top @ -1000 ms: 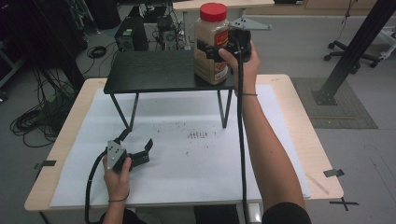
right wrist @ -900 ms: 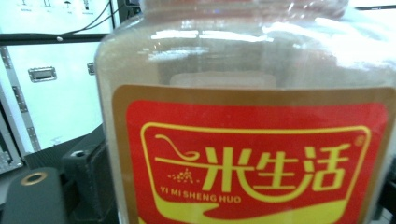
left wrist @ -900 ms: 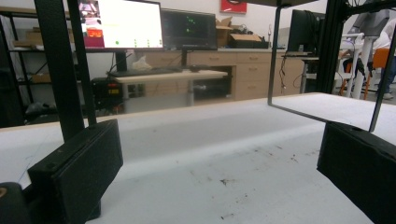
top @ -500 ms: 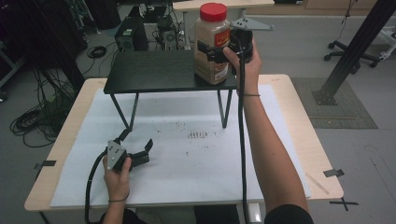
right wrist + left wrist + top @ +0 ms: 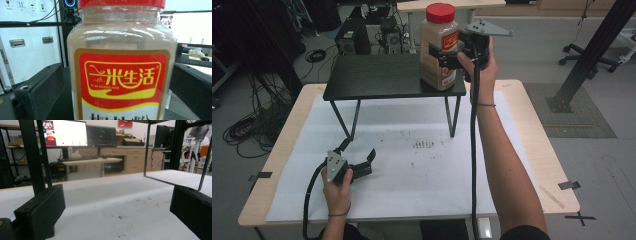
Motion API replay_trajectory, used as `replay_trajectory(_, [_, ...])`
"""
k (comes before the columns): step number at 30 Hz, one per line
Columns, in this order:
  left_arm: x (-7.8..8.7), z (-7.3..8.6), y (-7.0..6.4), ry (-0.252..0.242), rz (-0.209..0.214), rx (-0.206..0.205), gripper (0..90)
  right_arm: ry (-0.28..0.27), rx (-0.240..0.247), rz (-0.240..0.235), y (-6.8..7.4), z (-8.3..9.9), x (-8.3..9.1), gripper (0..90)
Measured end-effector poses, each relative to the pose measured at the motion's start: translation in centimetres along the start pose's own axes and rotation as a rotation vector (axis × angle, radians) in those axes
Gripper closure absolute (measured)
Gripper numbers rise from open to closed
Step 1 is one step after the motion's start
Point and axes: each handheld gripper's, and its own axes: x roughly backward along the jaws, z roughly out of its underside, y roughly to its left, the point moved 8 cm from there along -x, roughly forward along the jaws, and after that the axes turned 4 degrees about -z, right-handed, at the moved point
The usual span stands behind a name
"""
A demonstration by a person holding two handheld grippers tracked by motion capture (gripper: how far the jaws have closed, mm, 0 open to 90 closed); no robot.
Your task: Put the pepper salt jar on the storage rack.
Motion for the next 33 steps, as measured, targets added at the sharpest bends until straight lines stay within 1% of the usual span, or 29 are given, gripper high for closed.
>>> replay_trajectory(10, [0.0,0.0,0.1,0.004,-0.004,0.003,0.2,-0.022,-0.003,0.013,0.3,-0.1,1.8,0.7])
replay_trajectory(16, [0.0,0.0,0.1,0.004,-0.007,0.004,0.2,-0.058,-0.02,0.023,0.6,0.1,3.0,0.6])
replay_trajectory(23, [0.0,0.0,0.1,0.004,-0.006,0.005,0.2,-0.088,-0.029,0.046,1.1,0.5,4.8,0.4])
replay_trajectory(27, [-0.1,0.0,0.1,0.003,-0.006,0.007,0.2,-0.103,-0.026,0.07,1.3,0.6,5.8,0.5])
replay_trajectory(33, [0.0,0.0,0.1,0.004,-0.006,0.003,0.3,-0.121,-0.025,0.096,2.1,0.8,7.3,0.3])
